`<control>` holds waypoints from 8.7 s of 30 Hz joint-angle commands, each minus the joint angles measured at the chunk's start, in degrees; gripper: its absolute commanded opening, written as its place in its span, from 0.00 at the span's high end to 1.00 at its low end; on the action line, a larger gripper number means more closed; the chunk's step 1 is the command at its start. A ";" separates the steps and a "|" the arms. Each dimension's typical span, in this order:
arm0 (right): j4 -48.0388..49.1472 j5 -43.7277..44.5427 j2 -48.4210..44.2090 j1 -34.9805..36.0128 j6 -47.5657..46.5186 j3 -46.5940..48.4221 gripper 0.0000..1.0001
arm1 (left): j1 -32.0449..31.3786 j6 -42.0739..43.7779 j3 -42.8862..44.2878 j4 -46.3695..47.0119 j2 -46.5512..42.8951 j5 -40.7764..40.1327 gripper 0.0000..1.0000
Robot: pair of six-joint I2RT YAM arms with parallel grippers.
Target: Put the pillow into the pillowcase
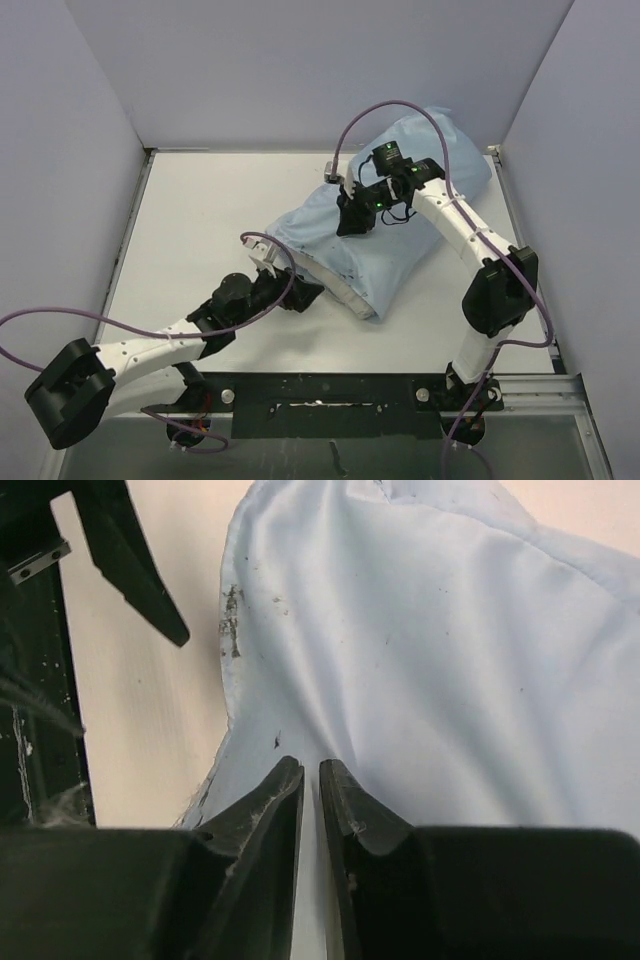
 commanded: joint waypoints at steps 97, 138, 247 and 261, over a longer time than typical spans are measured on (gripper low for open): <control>1.27 -29.46 -5.86 1.32 2.03 -1.62 1.00 | 16.30 -18.37 18.89 1.74 23.78 19.10 0.63; -5.36 -21.31 -0.57 16.74 -13.26 0.26 1.00 | 14.74 -26.61 18.50 21.87 34.37 22.13 0.82; 7.54 13.15 -21.43 -31.71 31.09 16.32 0.02 | 43.95 5.06 69.53 -62.97 -3.07 20.28 0.02; 7.64 13.66 -22.89 -31.97 30.92 14.68 0.02 | 43.95 5.22 69.79 -64.22 -4.33 20.17 0.02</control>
